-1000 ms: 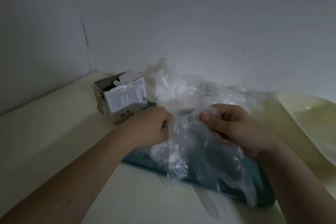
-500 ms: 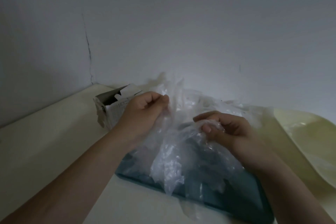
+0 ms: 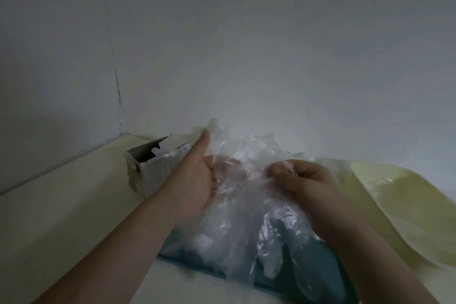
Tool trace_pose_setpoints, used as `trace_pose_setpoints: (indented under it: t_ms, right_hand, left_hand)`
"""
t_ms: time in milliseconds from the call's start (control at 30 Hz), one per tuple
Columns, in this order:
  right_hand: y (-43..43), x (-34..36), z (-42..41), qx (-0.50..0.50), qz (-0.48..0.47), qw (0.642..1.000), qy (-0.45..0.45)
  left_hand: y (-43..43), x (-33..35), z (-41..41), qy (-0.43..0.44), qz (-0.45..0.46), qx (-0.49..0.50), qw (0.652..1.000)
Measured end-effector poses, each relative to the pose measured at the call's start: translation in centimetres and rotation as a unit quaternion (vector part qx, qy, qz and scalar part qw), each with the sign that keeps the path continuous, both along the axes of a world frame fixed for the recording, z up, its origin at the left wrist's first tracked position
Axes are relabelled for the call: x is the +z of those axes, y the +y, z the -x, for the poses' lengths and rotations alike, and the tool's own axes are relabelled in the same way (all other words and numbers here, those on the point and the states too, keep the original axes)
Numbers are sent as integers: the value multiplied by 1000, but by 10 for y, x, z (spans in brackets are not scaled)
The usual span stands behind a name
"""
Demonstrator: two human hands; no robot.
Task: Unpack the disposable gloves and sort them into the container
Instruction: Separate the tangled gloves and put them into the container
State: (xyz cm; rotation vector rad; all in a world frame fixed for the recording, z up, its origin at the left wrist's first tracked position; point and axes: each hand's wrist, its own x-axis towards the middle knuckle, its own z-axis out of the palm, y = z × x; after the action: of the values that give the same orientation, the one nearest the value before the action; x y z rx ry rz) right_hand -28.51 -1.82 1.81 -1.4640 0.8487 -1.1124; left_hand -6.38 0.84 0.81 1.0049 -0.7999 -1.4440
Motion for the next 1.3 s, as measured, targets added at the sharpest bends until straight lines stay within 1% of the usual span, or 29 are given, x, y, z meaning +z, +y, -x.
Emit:
trace_pose_setpoints:
  t_ms: [33, 67, 133, 167, 200, 267, 333, 433, 500, 600, 667, 767, 867, 967, 1033, 1100, 1133, 1233, 1267, 1300]
  right_hand:
    - [1, 1, 3, -11, -1, 1000, 6]
    - [3, 5, 9, -15, 0, 1000, 9]
    - [8, 11, 15, -15, 3, 1000, 23]
    - [11, 15, 20, -16, 4, 1000, 26]
    - [13, 16, 23, -16, 3, 1000, 24]
    - [14, 16, 30, -18, -2, 1000, 23]
    - [12, 11, 39, -35, 11, 998, 54]
    - [10, 7, 53, -68, 18, 995, 64]
    - [9, 7, 59, -99, 31, 991, 86]
    - [12, 10, 64, -131, 41, 985, 105]
    - [16, 20, 66, -123, 50, 986, 103]
    - [17, 44, 72, -116, 72, 986, 95]
    - [8, 69, 90, -178, 100, 970, 133]
    - [-2, 88, 124, -216, 114, 954, 175]
    - [-9, 95, 152, -236, 123, 937, 226]
    - [-25, 94, 180, -264, 138, 906, 299]
    - [-35, 90, 194, -283, 145, 881, 350]
    - [-63, 72, 219, -311, 158, 776, 525]
    - [-68, 65, 221, -304, 159, 755, 559]
    - [-72, 58, 220, -291, 165, 742, 581]
  left_hand:
    - [5, 1, -3, -8, 9, -50, 999]
    - [9, 1, -3, -27, 28, -77, 996]
    - [13, 3, 4, -128, 62, -69, 987]
    - [13, 7, 13, -156, 81, -57, 983]
    - [11, 7, 18, -163, 93, -33, 982]
    - [8, 12, 24, -139, 94, 1, 986]
    - [12, 24, 28, -137, 91, 28, 986]
    - [20, 38, 34, -202, 110, 54, 972]
    - [21, 44, 34, -221, 121, 89, 964]
    - [17, 49, 29, -189, 112, 167, 961]
    - [12, 53, 26, -200, 111, 191, 955]
    - [7, 57, 39, -216, 105, 146, 960]
    - [3, 61, 59, -194, 113, 83, 971]
    - [1, 67, 79, -189, 127, 48, 972]
    - [0, 73, 93, -201, 138, 37, 969]
    - [-2, 80, 108, -204, 137, 24, 969]
    - [-4, 83, 115, -194, 131, 15, 972]
    - [-6, 96, 128, -171, 129, -8, 977]
    - [-6, 101, 131, -169, 135, -18, 976]
    - [-3, 106, 132, -162, 142, -32, 976]
